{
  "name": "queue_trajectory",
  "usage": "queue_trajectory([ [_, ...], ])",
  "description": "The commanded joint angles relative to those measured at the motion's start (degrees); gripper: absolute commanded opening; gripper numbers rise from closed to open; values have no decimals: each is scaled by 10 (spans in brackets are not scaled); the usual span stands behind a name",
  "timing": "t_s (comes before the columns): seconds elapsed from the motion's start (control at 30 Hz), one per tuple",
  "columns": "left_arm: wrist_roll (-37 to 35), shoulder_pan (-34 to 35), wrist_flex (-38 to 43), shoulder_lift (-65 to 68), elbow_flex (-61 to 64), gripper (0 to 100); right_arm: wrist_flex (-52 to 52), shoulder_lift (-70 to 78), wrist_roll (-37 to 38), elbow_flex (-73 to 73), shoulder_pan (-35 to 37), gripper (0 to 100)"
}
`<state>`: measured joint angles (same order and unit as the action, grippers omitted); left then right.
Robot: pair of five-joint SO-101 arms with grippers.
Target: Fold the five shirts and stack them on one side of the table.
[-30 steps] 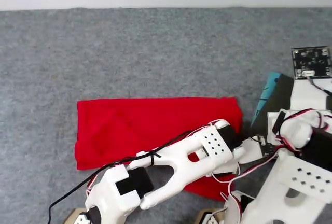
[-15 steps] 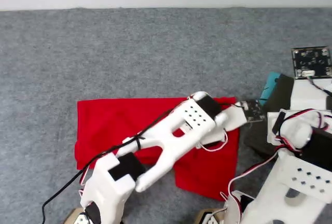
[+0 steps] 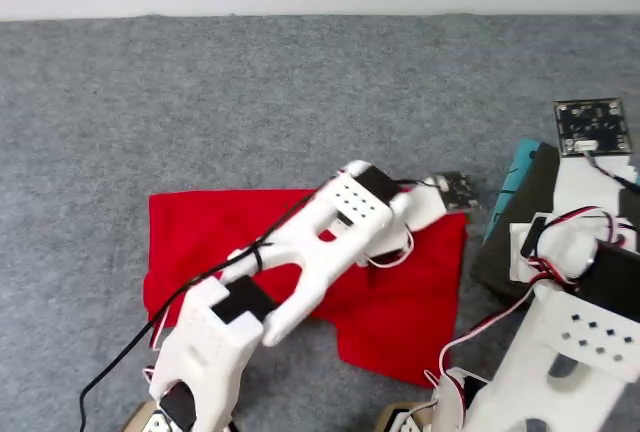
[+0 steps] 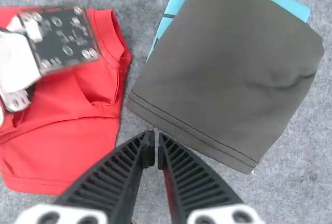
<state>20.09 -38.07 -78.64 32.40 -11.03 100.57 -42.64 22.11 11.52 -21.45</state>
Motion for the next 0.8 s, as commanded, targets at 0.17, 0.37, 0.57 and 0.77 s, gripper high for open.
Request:
queue_trajectory([
  [0.17,9,50,4,-59,-23,140,19,-9,-5,-6,-7,22],
  [0.37,24,53,-34,-105,-23,137,19,-9,-5,-6,-7,22],
  [0.57,26,69,-36,-151,-23,137,20,-9,-5,-6,-7,22],
  [0.77,25,21,-101,-172,-22,137,20,-9,-6,-6,-7,22],
])
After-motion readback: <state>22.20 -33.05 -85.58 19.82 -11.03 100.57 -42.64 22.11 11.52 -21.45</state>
